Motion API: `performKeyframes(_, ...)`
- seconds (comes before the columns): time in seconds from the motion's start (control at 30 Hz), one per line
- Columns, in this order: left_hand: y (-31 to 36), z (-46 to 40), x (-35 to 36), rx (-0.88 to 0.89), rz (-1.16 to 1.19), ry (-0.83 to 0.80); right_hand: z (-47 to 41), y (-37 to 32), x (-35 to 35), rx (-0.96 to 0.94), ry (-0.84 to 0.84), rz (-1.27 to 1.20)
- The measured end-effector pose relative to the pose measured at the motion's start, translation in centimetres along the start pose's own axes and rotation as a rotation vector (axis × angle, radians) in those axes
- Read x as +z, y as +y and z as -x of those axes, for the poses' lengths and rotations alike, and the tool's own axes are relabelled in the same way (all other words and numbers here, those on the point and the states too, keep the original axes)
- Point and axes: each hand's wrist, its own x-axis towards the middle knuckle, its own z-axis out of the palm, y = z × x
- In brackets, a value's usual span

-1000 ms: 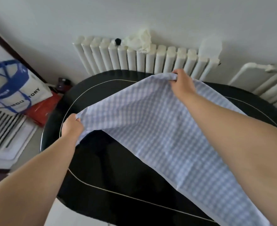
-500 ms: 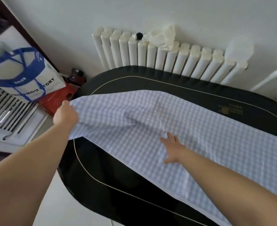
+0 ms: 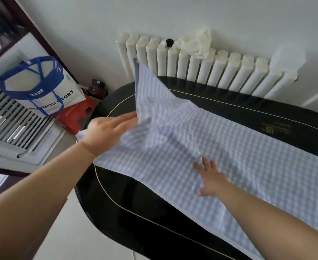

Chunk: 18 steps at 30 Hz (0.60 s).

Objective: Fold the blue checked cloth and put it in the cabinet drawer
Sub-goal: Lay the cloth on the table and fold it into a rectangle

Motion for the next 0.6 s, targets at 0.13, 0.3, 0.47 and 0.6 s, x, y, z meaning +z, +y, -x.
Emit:
performKeyframes(0.13, -8.2, 0.1, -1.5, -0.705, -0.267, -0.016, 0.4, -0.7, -0.1, -0.061, 0.044, -0.015)
performKeyframes(0.3, -5.8, 2.5, 4.5, -0.903, -0.214, -0.4, 0.0, -1.9, 0.4, -0.095, 0.023, -0.044)
performKeyframes(0.47, 4.8, 7.9, 12.6, -1.002, 0.118, -0.85, 0.1, -1.6, 1.9, -0.088, 0.049, -0.051)
performKeyframes(0.6, 8.4, 10.6, 14.7, -1.192, 0.233, -0.891, 1.1, -0.8, 3.5, -0.009, 0.15, -0.094)
